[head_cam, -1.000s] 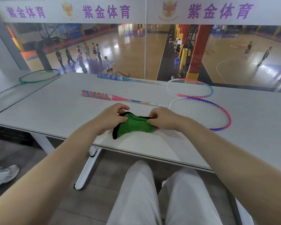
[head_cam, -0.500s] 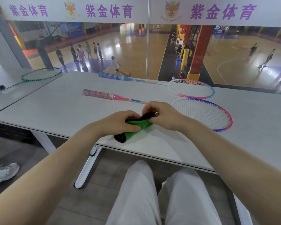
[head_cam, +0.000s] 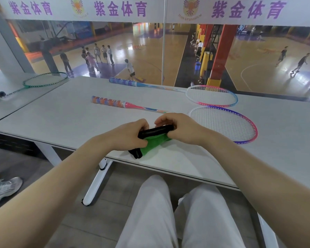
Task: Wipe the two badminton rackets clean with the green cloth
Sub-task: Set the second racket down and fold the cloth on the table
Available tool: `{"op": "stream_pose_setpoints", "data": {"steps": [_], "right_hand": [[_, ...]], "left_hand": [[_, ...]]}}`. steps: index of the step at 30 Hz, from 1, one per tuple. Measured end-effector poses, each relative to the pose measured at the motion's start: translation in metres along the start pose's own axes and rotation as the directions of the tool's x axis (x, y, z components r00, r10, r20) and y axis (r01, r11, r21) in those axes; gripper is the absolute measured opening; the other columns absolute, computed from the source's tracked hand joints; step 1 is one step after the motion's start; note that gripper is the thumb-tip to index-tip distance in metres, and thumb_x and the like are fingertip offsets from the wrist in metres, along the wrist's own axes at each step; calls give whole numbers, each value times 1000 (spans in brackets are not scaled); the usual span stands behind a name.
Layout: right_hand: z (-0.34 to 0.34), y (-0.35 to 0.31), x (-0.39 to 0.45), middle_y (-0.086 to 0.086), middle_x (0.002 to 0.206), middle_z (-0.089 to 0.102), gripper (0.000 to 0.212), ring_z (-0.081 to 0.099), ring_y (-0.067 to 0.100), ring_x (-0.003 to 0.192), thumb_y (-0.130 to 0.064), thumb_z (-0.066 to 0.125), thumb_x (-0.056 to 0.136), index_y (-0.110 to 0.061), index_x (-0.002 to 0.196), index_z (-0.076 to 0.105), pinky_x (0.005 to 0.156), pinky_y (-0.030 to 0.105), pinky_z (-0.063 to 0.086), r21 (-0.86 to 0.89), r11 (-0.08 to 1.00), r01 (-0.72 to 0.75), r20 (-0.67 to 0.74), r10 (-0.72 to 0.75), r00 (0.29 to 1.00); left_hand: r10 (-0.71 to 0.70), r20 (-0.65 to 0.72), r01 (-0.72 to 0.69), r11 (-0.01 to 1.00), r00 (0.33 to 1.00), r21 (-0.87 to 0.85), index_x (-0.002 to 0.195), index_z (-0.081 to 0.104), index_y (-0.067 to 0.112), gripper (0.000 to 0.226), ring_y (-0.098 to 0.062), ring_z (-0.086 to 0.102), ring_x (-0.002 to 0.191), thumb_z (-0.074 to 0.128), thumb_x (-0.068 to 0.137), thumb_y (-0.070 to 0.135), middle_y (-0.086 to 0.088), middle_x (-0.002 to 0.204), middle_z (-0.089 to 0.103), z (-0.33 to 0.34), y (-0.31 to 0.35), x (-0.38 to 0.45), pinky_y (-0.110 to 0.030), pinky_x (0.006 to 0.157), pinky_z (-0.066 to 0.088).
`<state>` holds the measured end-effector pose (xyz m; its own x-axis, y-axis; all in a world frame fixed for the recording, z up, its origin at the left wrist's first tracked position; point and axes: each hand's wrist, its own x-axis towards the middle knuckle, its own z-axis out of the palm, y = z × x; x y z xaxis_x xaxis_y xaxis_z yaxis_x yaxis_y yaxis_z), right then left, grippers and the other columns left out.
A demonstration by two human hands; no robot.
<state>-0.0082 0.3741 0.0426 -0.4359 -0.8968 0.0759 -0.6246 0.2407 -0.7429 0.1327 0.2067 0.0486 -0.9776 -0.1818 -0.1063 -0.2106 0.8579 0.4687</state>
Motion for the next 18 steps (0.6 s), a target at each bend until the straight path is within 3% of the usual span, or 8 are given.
{"op": "stream_pose_setpoints", "data": {"steps": [7, 12, 16, 18], "right_hand": [[-6, 1, -6, -9, 102, 68, 42, 60, 5, 91, 2, 55, 79, -24, 108, 68, 80, 16, 48, -83, 995, -57, 95, 65, 993], [-10, -2, -4, -3, 89, 66, 20, 56, 8, 78, -6, 58, 85, -20, 95, 68, 73, 23, 44, -67, 995, -76, 83, 81, 993], [-15, -9, -3, 9, 99, 70, 13, 62, 12, 86, -5, 60, 92, -13, 99, 67, 83, 27, 52, 172, 980, -99, 36, 94, 995], [-17, -14, -1, 9, 98, 69, 12, 67, 16, 86, -4, 56, 96, -9, 102, 66, 82, 30, 59, 290, 949, -122, 46, 114, 992]], "left_hand": [[33, -2, -33, 997, 999, 67, 97, 55, 26, 10, -13, 54, 82, 60, 88, 24, 8, 89, 58, -2, -7, -4, -28, 68, 43], [-42, -91, 22, 979, 995, -204, 99, 53, 23, 7, -14, 54, 78, 51, 94, 18, -1, 92, 61, -4, -7, -6, -30, 69, 42], [-95, -206, -11, 887, 974, -461, 109, 55, 25, 18, -6, 58, 89, 46, 98, 15, 7, 101, 61, -7, -3, -7, -23, 71, 43], [-109, -236, -45, 825, 966, -563, 119, 56, 26, 24, -4, 61, 99, 45, 100, 16, 9, 109, 64, -10, -2, -7, -21, 79, 47]]}}
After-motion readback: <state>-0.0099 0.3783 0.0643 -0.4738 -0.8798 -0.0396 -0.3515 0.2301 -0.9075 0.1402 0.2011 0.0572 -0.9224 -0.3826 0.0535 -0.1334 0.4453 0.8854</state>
